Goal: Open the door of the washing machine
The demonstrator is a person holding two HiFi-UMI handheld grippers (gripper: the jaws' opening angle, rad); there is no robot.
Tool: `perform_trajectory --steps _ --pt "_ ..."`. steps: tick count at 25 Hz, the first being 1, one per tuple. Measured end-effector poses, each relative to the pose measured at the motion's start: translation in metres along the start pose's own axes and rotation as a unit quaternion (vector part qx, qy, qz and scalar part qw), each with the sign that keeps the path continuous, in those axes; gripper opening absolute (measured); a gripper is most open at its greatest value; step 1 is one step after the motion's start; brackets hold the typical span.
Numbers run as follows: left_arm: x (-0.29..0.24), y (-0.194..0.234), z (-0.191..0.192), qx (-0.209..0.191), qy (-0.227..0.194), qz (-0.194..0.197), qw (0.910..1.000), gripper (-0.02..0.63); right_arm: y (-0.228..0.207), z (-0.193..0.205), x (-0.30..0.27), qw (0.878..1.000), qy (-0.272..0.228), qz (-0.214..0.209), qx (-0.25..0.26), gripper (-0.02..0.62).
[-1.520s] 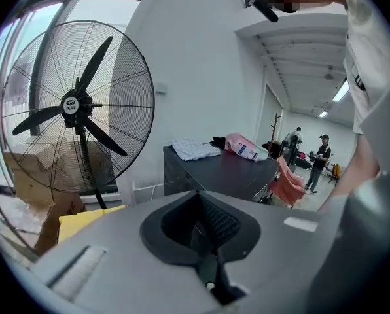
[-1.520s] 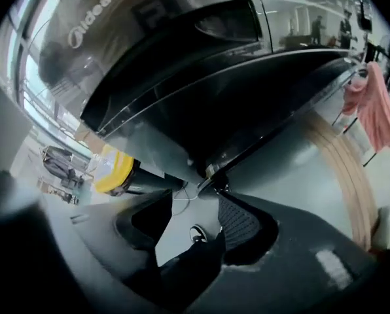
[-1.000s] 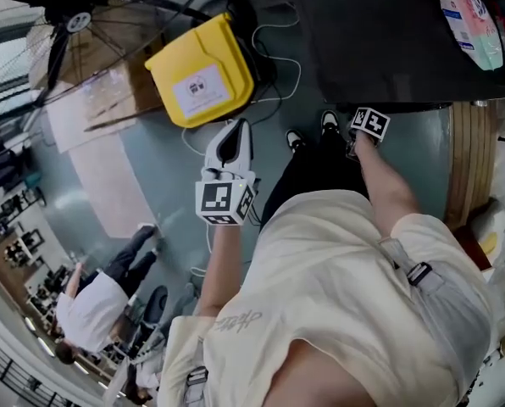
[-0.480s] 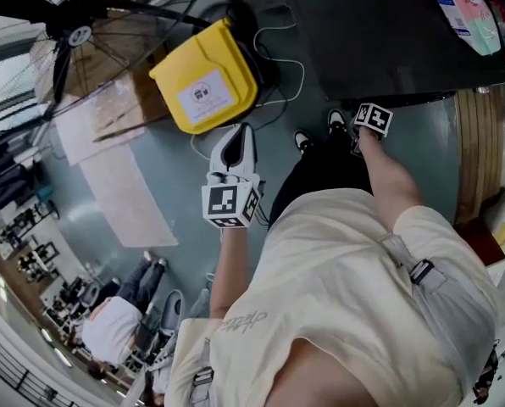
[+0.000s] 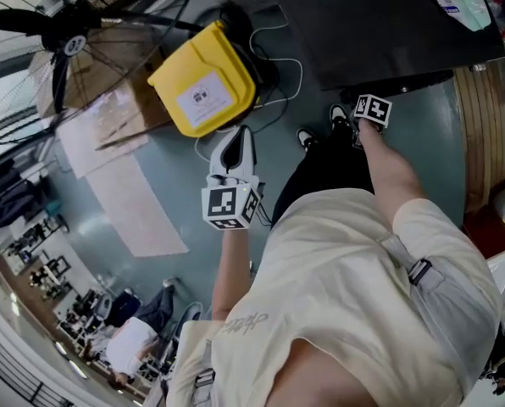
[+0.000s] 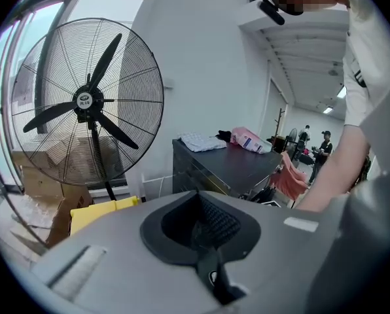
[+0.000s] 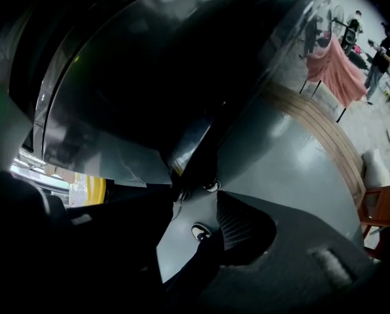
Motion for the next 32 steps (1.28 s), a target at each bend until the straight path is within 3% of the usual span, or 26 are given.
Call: perform_trajectory --steps 7,12,23,32 --pt "0.016 0.005 0.012 0.005 0.000 0.002 1.0000 0.014 -0.009 0.017 0.005 1.000 0.003 0.013 0.003 0.201" --pt "0.023 0.008 0.021 0.005 0.002 0.012 0.9999 0.014 -0.017 0.037 0.012 0.999 0.004 0.032 0.032 0.170" --pt "0.023 0.000 0.033 -0.015 0.006 0.070 0.9974 0.014 -0.058 0.097 0.037 0.997 0.003 0.079 -0.005 0.104" --pt "0.019 -0.004 0.047 -0.037 0.022 0.113 0.9926 0.014 -0.102 0.132 0.057 0.993 -0.007 0.109 -0.053 0.101"
Point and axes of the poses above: the fingertips, and each gripper's own axes: x backward along the fingers, y to its left, z out of its underside, the point moved 2 cm from there along x, backward along the fingers, and after that the axes turned 8 degrees about x, right-handed, at the moved point
